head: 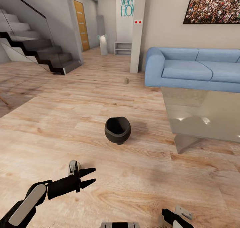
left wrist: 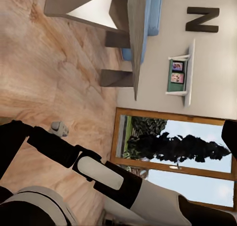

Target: Place each of the two pumpkins and all three candles from the living room inside a cabinet in the living room (use any cabinet), then make sure every cabinet is closed, and position the cauldron so it is next to a table in the living room.

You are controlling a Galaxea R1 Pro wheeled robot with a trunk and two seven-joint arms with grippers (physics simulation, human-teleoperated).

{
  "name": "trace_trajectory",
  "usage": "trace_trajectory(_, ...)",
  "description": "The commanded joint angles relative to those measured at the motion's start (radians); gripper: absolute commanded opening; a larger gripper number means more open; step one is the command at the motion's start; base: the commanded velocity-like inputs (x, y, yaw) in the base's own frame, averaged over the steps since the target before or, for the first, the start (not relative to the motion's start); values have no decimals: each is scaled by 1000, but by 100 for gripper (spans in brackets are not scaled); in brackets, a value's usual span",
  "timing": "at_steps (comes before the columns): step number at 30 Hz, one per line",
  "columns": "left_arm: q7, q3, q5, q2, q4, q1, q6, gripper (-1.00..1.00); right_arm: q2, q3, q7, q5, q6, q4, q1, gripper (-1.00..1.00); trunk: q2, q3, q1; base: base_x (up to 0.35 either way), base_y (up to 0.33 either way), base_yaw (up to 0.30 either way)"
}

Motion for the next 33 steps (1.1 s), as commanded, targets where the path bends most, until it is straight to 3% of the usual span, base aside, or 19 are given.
trace_trajectory(1, -5, -2, -1, 1, 0, -1, 2, 100, 0, 9, -4, -10, -4, -2, 0, 100, -1, -5, 0, 0, 0, 0)
trace_trajectory(10, -5, -4, -1, 0, -1, -1, 2, 100, 0, 11, -4, -9, -9, -2, 0, 100, -3, -40, 4, 0, 0, 0)
trace_trajectory(33, -5, -5, -1, -1, -1, -1, 2, 100, 1, 16, -4, -8, -9, 1, -2, 100, -4, -55, 6, 0, 0, 0)
